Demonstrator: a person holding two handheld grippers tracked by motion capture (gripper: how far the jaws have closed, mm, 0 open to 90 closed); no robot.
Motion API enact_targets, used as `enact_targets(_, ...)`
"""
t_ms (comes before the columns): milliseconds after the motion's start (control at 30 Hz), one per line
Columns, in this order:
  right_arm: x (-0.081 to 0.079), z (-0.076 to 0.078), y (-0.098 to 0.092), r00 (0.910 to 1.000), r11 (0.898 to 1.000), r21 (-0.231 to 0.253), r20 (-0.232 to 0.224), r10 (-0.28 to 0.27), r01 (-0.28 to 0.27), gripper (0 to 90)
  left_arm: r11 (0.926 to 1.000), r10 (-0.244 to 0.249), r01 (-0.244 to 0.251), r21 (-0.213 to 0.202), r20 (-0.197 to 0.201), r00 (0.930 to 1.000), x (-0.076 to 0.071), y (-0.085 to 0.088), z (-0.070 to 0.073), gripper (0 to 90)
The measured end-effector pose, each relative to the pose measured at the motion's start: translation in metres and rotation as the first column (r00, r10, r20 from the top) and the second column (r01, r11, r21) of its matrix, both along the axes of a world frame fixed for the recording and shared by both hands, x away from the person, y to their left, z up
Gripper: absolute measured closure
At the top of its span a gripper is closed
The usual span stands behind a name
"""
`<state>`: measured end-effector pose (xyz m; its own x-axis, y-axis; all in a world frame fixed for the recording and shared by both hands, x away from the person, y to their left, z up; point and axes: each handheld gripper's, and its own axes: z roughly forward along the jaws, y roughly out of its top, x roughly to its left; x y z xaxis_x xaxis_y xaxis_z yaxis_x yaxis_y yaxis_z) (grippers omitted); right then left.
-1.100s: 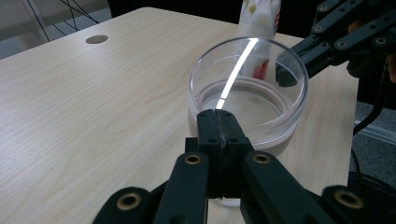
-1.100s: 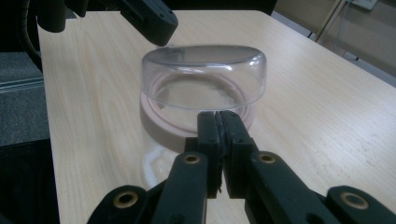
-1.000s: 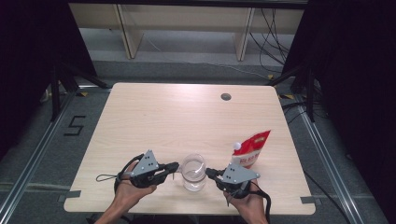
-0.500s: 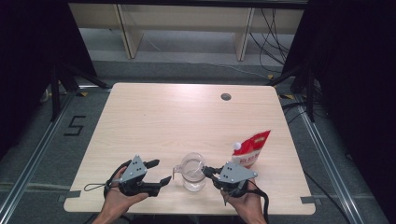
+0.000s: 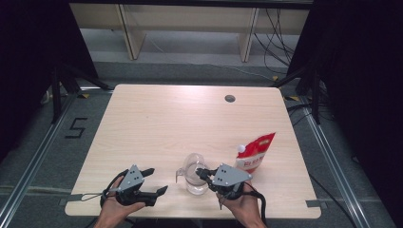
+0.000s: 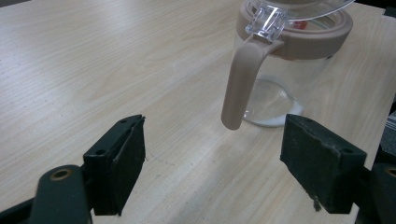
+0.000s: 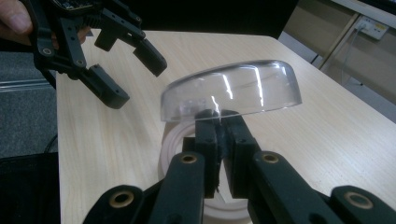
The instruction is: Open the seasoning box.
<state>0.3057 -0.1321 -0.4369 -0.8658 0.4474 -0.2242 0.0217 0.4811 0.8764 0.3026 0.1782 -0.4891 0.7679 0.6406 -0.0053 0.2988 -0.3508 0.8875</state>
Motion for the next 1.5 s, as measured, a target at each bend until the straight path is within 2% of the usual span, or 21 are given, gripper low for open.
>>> enact_targets(233,0.001,0.004,0.010,0.9999,1.000,-0.003,0.008,0.014,-0.014,86.3,1.0000,0.002,-0.002,-0.001,-0.023,0.9997,-0.003,0.001,-0.002,20.6)
enact_targets(267,0.001,0.005,0.012,0.9996,1.000,-0.005,0.019,0.021,-0.021,86.3,0.9998,0.018,-0.019,-0.008,-0.044,0.9989,-0.004,0.001,-0.003,20.6)
enact_targets(300,0.001,0.005,0.014,0.9996,1.000,0.000,0.015,0.024,-0.024,86.3,0.9998,0.018,-0.018,0.004,-0.049,0.9987,-0.004,0.002,-0.003,20.7)
enact_targets(333,0.000,0.006,0.017,0.9993,1.000,-0.006,0.023,0.028,-0.028,86.3,0.9992,0.034,-0.035,-0.017,-0.062,0.9975,-0.004,0.001,-0.004,20.6)
enact_targets(467,-0.001,0.006,0.021,0.9991,0.999,-0.002,0.022,0.035,-0.035,86.4,0.9988,0.042,-0.044,-0.022,-0.068,0.9968,-0.004,0.004,-0.004,20.6)
enact_targets(500,-0.001,0.006,0.025,0.9988,0.999,-0.001,0.021,0.045,-0.045,86.4,0.9995,0.027,-0.028,-0.017,-0.054,0.9982,-0.003,0.005,-0.004,20.4)
enact_targets(567,-0.001,0.006,0.028,0.9988,0.999,0.007,0.015,0.047,-0.047,86.1,0.9976,0.036,-0.040,-0.056,-0.085,0.9957,-0.004,0.005,-0.004,19.9)
enact_targets(600,-0.001,0.006,0.028,0.9988,0.999,0.007,0.015,0.047,-0.047,86.1,0.9985,0.014,-0.018,-0.052,-0.069,0.9975,-0.003,0.006,-0.003,19.9)
enact_targets(633,-0.001,0.006,0.032,0.9986,0.999,0.001,0.018,0.049,-0.049,86.2,0.9973,0.031,-0.036,-0.064,-0.075,0.9967,-0.005,0.006,-0.002,19.2)
enact_targets(700,-0.001,0.006,0.034,0.9980,0.998,0.000,0.028,0.056,-0.056,86.1,0.9976,0.031,-0.035,-0.059,-0.068,0.9972,-0.005,0.006,-0.002,18.8)
enact_targets(733,-0.002,0.006,0.035,0.9979,0.998,-0.001,0.018,0.062,-0.062,86.2,0.9967,0.029,-0.034,-0.074,-0.075,0.9968,-0.005,0.005,-0.003,18.5)
enact_targets(767,-0.002,0.006,0.036,0.9975,0.998,-0.002,0.020,0.068,-0.068,86.2,0.9986,0.015,-0.017,-0.049,-0.054,0.9985,-0.004,0.006,-0.003,18.2)
enact_targets(900,-0.001,0.004,0.042,0.9968,0.997,0.001,0.019,0.077,-0.077,86.2,0.9960,0.038,-0.043,-0.078,-0.070,0.9968,-0.005,0.004,-0.004,15.2)
enact_targets(967,-0.002,0.004,0.044,0.9968,0.997,0.002,0.019,0.078,-0.078,85.9,0.9960,0.038,-0.043,-0.078,-0.064,0.9972,-0.004,0.006,-0.004,15.1)
enact_targets(1000,-0.002,0.004,0.043,0.9966,0.997,-0.002,0.021,0.079,-0.079,85.6,0.9953,0.041,-0.047,-0.084,-0.065,0.9970,-0.005,0.006,-0.004,15.1)
enact_targets(1033,-0.002,0.004,0.042,0.9964,0.997,-0.001,0.020,0.082,-0.082,84.8,0.9966,0.034,-0.039,-0.072,-0.063,0.9974,-0.004,0.008,-0.003,15.1)
enact_targets(1167,-0.003,0.005,0.029,0.9979,0.997,0.040,0.007,0.064,-0.064,80.7,0.9961,0.032,-0.037,-0.080,-0.064,0.9975,-0.004,0.006,-0.004,15.1)
enact_targets(1333,-0.005,0.003,0.016,0.9990,0.997,0.063,0.005,0.045,-0.045,78.5,0.9959,0.030,-0.035,-0.083,-0.062,0.9976,-0.004,0.006,-0.005,15.1)
enact_targets(1400,-0.005,0.002,0.010,0.9992,0.996,0.073,0.003,0.041,-0.041,78.0,0.9974,0.015,-0.019,-0.070,-0.048,0.9987,-0.003,0.007,-0.004,15.1)
enact_targets(1433,-0.005,0.002,0.005,0.9994,0.997,0.072,-0.001,0.034,-0.034,78.0,0.9968,0.027,-0.031,-0.074,-0.056,0.9981,-0.004,0.007,-0.002,15.1)
enact_targets(1500,-0.006,0.001,0.001,0.9995,0.996,0.085,-0.008,0.029,-0.029,77.7,0.9962,0.033,-0.036,-0.079,-0.048,0.9983,-0.004,0.008,-0.001,15.1)
